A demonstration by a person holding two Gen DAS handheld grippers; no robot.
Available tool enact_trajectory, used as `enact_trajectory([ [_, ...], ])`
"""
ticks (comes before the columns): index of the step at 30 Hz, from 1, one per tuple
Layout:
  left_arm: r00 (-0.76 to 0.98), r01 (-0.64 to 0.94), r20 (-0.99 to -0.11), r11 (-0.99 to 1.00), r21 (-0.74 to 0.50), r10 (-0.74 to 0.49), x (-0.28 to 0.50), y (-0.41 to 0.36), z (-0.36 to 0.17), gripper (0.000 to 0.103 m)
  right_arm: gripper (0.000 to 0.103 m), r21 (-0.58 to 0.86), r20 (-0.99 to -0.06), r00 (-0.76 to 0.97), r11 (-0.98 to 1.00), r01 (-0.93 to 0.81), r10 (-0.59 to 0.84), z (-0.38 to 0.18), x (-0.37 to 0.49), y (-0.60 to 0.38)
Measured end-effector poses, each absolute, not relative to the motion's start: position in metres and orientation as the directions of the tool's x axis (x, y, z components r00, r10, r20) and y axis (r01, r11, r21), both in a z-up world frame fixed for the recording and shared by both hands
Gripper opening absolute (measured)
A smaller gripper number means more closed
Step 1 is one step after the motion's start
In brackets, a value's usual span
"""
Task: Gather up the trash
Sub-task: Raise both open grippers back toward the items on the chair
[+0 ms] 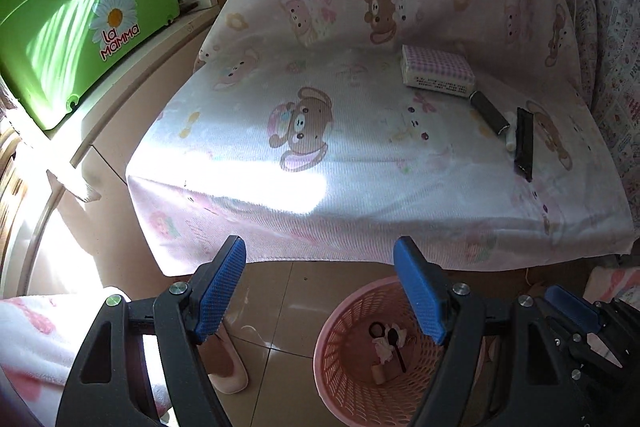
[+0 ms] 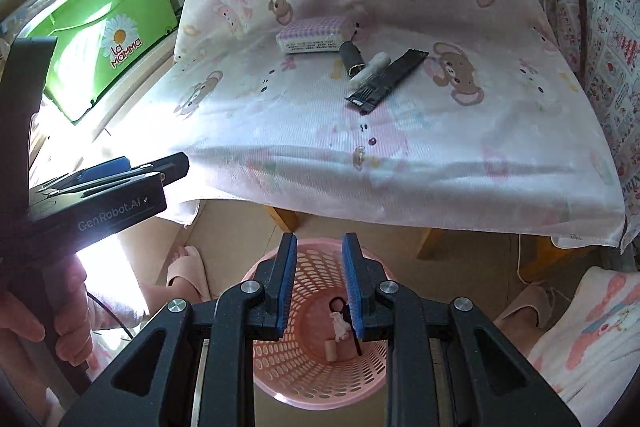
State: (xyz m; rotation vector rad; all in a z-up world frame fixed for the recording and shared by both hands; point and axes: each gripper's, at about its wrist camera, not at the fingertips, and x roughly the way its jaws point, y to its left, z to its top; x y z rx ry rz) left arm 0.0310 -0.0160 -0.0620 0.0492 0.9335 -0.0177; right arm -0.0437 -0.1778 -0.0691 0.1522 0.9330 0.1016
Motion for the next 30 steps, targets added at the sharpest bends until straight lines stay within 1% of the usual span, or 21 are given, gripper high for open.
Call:
enact_trajectory([
  [2, 0.616, 0.033, -0.788, 0.999, 0.040, 0.012, 0.031, -0.019, -0.057, 0.075, 0.025, 0.188, -0.766, 0.623, 0.982, -0.022, 0.160, -0.064, -0.045, -0.179],
  [5, 0.645, 0.022, -0.764, 0.999, 0.034, 0.012, 0.029, -0.017, -0.052, 0.076, 0.025, 0.163, -0.723, 0.678, 0.987, -0.013, 0.129, -0.052, -0.047, -0.183],
  [7, 0.661, 0.024, -0.750, 0.999, 0.034, 0.009, 0.028, -0.017, -0.050, 0.078, 0.033, 0.134, -0.699, 0.709, 0.991, -0.003, 0.096, -0.047, -0.046, -0.186],
  [8, 0.670, 0.024, -0.742, 0.999, 0.041, 0.015, 0.027, -0.017, -0.048, 0.078, 0.047, 0.124, -0.685, 0.724, 0.992, 0.005, 0.082, -0.045, -0.044, -0.187],
  [9, 0.680, 0.018, -0.732, 0.999, 0.050, 0.024, 0.027, -0.018, -0.047, 0.078, 0.054, 0.117, -0.670, 0.740, 0.993, 0.014, 0.068, -0.044, -0.042, -0.188],
  [13, 0.712, 0.005, -0.702, 0.999, 0.051, 0.033, 0.028, -0.014, -0.042, 0.078, 0.054, 0.067, -0.642, 0.767, 0.997, 0.027, 0.023, -0.044, -0.026, -0.186],
  [15, 0.724, -0.011, -0.689, 0.999, 0.031, 0.029, 0.028, -0.010, -0.039, 0.083, 0.054, 0.039, -0.614, 0.789, 0.999, 0.035, -0.004, -0.044, -0.019, -0.183],
  [18, 0.737, -0.026, -0.676, 1.000, 0.012, 0.027, 0.028, -0.007, -0.036, 0.089, 0.055, 0.045, -0.580, 0.815, 0.999, 0.030, 0.001, -0.046, -0.010, -0.182],
  [21, 0.743, -0.003, -0.668, 1.000, 0.026, 0.020, 0.031, -0.009, -0.034, 0.089, 0.057, 0.070, -0.521, 0.853, 0.994, 0.079, -0.031, -0.049, -0.008, -0.184],
  [24, 0.769, -0.025, -0.637, 0.998, 0.051, 0.051, 0.030, -0.008, -0.029, 0.090, 0.057, 0.022, -0.511, 0.855, 0.993, 0.115, -0.087, -0.056, 0.001, -0.181],
  [26, 0.768, -0.031, -0.638, 0.999, 0.042, 0.051, 0.032, -0.006, -0.029, 0.091, 0.057, -0.002, -0.511, 0.852, 0.991, 0.131, -0.114, -0.061, 0.007, -0.180],
  [30, 0.757, -0.037, -0.651, 0.998, 0.050, 0.061, 0.037, -0.006, -0.035, 0.091, 0.057, -0.001, -0.514, 0.850, 0.991, 0.132, -0.114, -0.067, 0.015, -0.176],
])
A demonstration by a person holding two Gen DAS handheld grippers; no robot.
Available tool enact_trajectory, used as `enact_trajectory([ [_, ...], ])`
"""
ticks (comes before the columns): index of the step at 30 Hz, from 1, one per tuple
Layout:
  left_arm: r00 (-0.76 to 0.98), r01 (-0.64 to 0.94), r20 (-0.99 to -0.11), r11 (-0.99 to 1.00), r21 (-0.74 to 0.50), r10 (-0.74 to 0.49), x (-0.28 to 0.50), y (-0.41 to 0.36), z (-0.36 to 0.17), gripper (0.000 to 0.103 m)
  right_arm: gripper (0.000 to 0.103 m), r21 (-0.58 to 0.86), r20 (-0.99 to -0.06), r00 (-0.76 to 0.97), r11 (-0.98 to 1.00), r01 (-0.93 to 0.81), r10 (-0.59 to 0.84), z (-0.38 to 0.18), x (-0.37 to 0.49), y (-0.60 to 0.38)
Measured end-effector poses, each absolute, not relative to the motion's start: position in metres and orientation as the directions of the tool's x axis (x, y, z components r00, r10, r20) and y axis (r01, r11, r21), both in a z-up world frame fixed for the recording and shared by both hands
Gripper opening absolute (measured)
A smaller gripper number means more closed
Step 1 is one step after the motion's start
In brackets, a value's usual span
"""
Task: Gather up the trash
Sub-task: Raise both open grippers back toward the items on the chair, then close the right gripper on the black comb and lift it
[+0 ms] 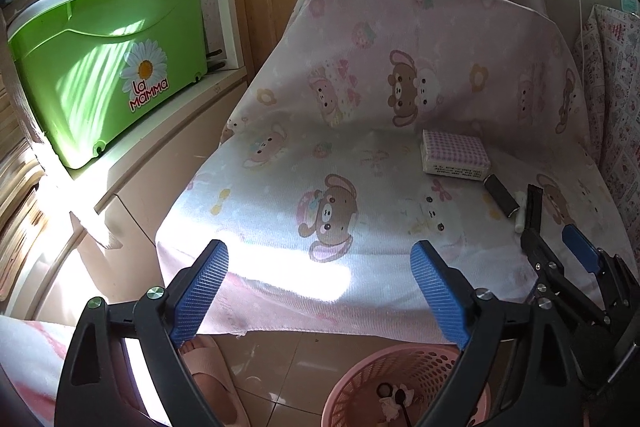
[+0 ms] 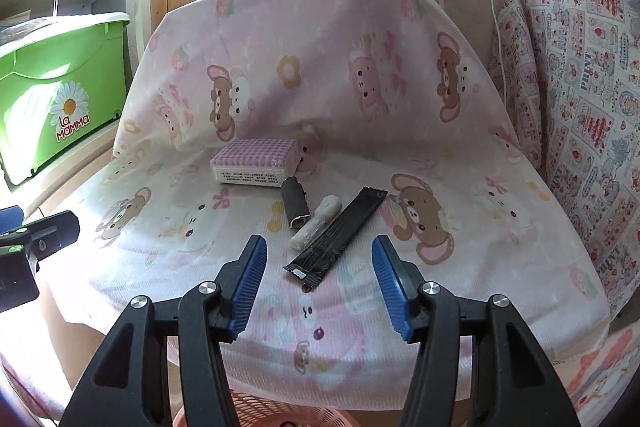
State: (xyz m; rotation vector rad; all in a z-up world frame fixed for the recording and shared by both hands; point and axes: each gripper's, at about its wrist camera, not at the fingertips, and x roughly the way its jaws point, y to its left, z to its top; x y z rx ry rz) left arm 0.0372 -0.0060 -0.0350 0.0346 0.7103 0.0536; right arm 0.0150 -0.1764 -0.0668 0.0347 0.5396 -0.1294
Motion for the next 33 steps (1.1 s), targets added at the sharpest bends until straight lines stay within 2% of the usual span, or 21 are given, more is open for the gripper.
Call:
enact_trajectory([
  [5, 0.760, -0.040, -0.645, 0.997, 0.073, 0.078, 0.041, -0.009, -0.038, 0.091, 0.057, -0.033, -0.520, 0.844, 0.991, 0.132, -0.130, -0.072, 0.021, -0.170],
  [13, 0.754, -0.021, -0.654, 0.997, 0.072, 0.063, 0.041, -0.014, -0.041, 0.091, 0.057, 0.046, -0.549, 0.828, 0.985, 0.167, -0.114, -0.076, 0.024, -0.186],
  [19, 0.757, -0.013, -0.652, 0.998, 0.067, 0.054, 0.040, -0.015, -0.039, 0.091, 0.042, 0.029, -0.560, 0.820, 0.987, 0.161, -0.117, -0.076, 0.021, -0.189],
  [20, 0.756, -0.013, -0.652, 0.998, 0.066, 0.053, 0.040, -0.014, -0.038, 0.091, 0.033, 0.020, -0.562, 0.819, 0.987, 0.157, -0.118, -0.076, 0.020, -0.189],
  [22, 0.756, -0.016, -0.652, 0.998, 0.065, 0.055, 0.039, -0.014, -0.038, 0.091, 0.025, 0.001, -0.565, 0.816, 0.989, 0.149, -0.122, -0.076, 0.019, -0.187],
  [26, 0.759, -0.022, -0.649, 0.998, 0.066, 0.060, 0.039, -0.013, -0.037, 0.091, 0.022, 0.014, -0.566, 0.817, 0.990, 0.142, -0.109, -0.073, 0.015, -0.189],
  [27, 0.760, -0.023, -0.647, 0.998, 0.065, 0.060, 0.038, -0.013, -0.037, 0.091, 0.002, 0.018, -0.561, 0.821, 0.990, 0.142, -0.108, -0.072, 0.013, -0.189],
  [33, 0.761, -0.012, -0.646, 0.998, 0.068, 0.053, 0.037, -0.015, -0.038, 0.091, 0.001, -0.002, -0.517, 0.850, 0.993, 0.118, -0.102, -0.055, 0.003, -0.185],
])
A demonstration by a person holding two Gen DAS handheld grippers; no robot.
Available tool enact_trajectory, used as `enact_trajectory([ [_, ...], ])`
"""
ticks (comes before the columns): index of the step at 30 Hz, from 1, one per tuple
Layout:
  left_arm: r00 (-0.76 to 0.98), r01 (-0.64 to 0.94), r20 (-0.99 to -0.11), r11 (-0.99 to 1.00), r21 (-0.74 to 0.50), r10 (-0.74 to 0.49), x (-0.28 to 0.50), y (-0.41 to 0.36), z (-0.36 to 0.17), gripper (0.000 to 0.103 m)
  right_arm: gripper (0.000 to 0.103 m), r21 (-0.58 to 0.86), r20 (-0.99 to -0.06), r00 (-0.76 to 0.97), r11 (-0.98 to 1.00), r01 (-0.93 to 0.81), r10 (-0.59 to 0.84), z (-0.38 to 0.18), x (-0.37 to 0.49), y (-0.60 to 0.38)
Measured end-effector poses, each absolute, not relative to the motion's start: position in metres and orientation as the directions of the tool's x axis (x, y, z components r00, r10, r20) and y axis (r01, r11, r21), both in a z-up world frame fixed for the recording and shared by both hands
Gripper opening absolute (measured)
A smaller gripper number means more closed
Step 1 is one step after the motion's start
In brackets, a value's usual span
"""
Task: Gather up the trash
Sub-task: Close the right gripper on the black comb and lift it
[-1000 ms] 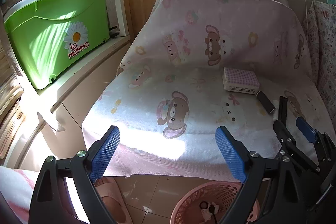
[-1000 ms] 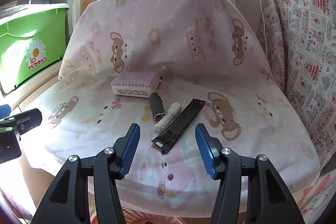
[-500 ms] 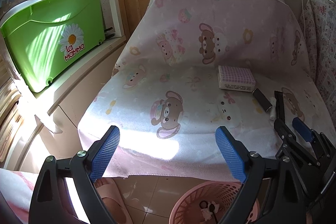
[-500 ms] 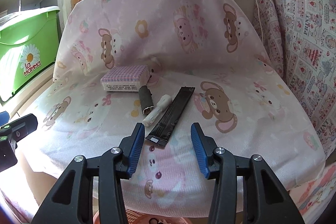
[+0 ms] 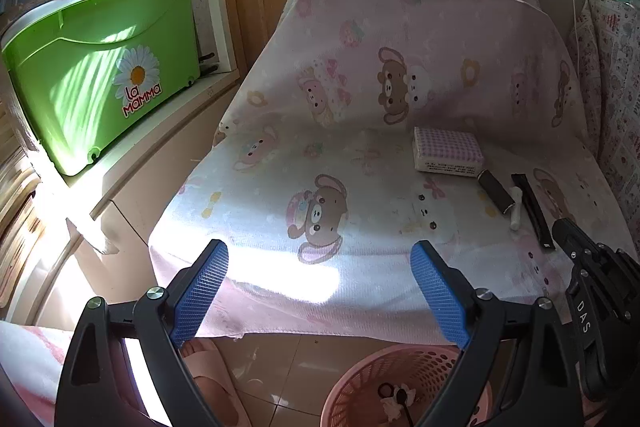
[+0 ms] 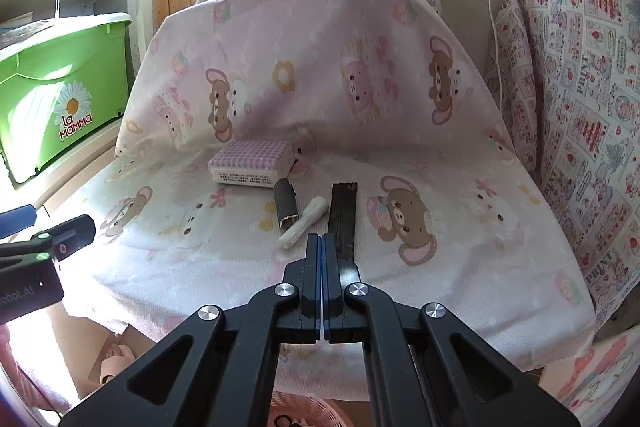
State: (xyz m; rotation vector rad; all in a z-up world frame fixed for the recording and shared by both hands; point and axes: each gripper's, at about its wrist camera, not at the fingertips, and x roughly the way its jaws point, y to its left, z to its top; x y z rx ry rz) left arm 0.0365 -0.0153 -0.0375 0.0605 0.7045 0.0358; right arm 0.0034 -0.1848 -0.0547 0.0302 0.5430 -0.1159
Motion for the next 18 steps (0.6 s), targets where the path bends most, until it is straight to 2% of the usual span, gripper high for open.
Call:
enact_trajectory([
  [4, 0.761, -0.017, -0.645, 0.997, 0.079, 0.064, 0.036, -0.017, -0.039, 0.091, 0.002, 0.019, -0.505, 0.860, 0.995, 0.098, -0.075, -0.048, 0.001, -0.187],
  [5, 0.760, -0.018, -0.646, 0.997, 0.077, 0.064, 0.037, -0.017, -0.040, 0.091, 0.006, 0.025, -0.507, 0.859, 0.994, 0.102, -0.075, -0.049, 0.002, -0.189],
  [7, 0.761, -0.020, -0.646, 0.997, 0.077, 0.066, 0.037, -0.016, -0.040, 0.091, 0.027, 0.016, -0.513, 0.854, 0.994, 0.107, -0.084, -0.050, 0.007, -0.192],
  [8, 0.761, -0.025, -0.644, 0.996, 0.083, 0.073, 0.037, -0.017, -0.041, 0.091, 0.044, 0.009, -0.516, 0.852, 0.995, 0.103, -0.084, -0.050, 0.010, -0.194],
  [11, 0.759, -0.027, -0.646, 0.996, 0.087, 0.078, 0.038, -0.017, -0.042, 0.091, 0.046, 0.000, -0.518, 0.851, 0.994, 0.106, -0.090, -0.043, 0.021, -0.199],
  [16, 0.753, -0.021, -0.652, 0.994, 0.103, 0.084, 0.041, -0.020, -0.047, 0.091, 0.046, 0.021, -0.606, 0.790, 0.991, 0.129, -0.090, -0.055, 0.043, -0.209],
  [18, 0.752, -0.018, -0.654, 0.994, 0.107, 0.084, 0.043, -0.022, -0.048, 0.091, 0.042, 0.022, -0.630, 0.771, 0.990, 0.137, -0.093, -0.061, 0.048, -0.211],
])
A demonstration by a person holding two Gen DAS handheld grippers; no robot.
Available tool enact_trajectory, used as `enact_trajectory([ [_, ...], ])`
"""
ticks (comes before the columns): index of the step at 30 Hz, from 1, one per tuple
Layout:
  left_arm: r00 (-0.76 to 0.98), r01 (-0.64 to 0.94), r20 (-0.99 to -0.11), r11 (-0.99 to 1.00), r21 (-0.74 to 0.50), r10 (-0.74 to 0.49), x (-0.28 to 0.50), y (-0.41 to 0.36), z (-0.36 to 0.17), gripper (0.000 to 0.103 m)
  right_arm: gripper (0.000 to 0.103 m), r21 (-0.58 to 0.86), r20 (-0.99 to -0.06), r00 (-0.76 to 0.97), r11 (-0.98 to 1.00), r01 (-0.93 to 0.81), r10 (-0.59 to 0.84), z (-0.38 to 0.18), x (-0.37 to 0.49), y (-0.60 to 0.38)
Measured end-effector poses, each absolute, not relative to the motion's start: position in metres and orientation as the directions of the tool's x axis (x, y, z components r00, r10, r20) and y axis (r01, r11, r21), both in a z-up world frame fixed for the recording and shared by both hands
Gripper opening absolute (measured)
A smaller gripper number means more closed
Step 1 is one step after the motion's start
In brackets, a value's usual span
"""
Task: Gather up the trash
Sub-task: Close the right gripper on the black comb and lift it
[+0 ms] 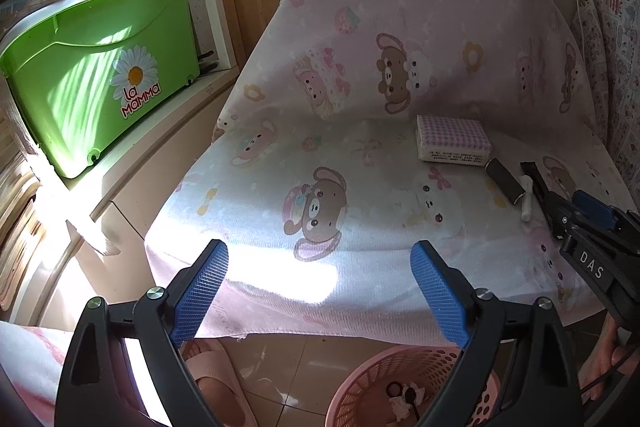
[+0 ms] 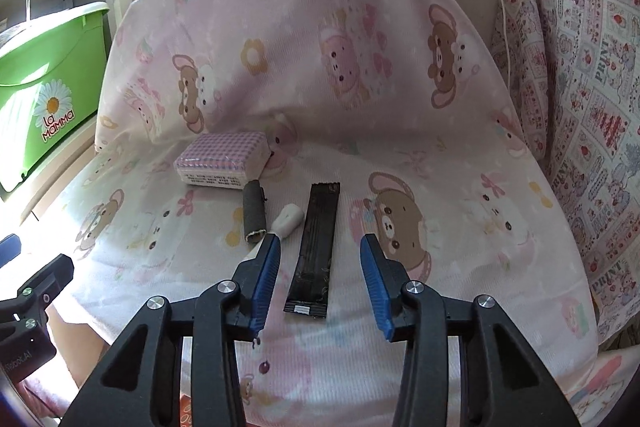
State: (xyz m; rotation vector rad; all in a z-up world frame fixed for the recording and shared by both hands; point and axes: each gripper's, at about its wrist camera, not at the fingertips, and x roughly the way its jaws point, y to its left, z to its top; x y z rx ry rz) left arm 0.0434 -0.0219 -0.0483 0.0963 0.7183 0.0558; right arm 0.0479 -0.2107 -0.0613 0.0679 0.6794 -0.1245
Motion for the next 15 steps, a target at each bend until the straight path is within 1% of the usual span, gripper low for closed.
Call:
enact_trajectory([
  [2, 0.752, -0.013, -0.654, 0.994, 0.110, 0.082, 0.044, -0.024, -0.049, 0.091, 0.041, 0.019, -0.636, 0.766, 0.991, 0.130, -0.088, -0.064, 0.049, -0.210],
  [4, 0.754, -0.008, -0.652, 0.994, 0.110, 0.078, 0.045, -0.025, -0.049, 0.091, 0.041, -0.015, -0.636, 0.764, 0.992, 0.128, -0.109, -0.067, 0.051, -0.207],
  [6, 0.755, -0.004, -0.652, 0.994, 0.107, 0.073, 0.046, -0.026, -0.049, 0.091, 0.034, -0.025, -0.643, 0.757, 0.992, 0.125, -0.111, -0.071, 0.052, -0.206],
  [7, 0.755, -0.001, -0.652, 0.995, 0.105, 0.069, 0.046, -0.027, -0.049, 0.091, 0.033, -0.024, -0.637, 0.763, 0.992, 0.126, -0.112, -0.071, 0.051, -0.206],
  [8, 0.755, 0.000, -0.652, 0.995, 0.103, 0.067, 0.047, -0.027, -0.049, 0.091, 0.025, -0.025, -0.637, 0.763, 0.992, 0.125, -0.112, -0.072, 0.051, -0.205],
  [9, 0.755, 0.002, -0.652, 0.995, 0.102, 0.065, 0.047, -0.028, -0.048, 0.091, 0.020, -0.031, -0.635, 0.764, 0.992, 0.124, -0.115, -0.072, 0.051, -0.205],
  [13, 0.754, 0.009, -0.654, 0.995, 0.101, 0.060, 0.047, -0.031, -0.049, 0.092, 0.017, 0.001, -0.634, 0.768, 0.993, 0.120, -0.092, -0.068, 0.049, -0.207],
  [15, 0.754, 0.010, -0.655, 0.996, 0.093, 0.054, 0.047, -0.032, -0.049, 0.096, 0.016, 0.041, -0.595, 0.798, 0.989, 0.143, -0.090, -0.058, 0.040, -0.212],
])
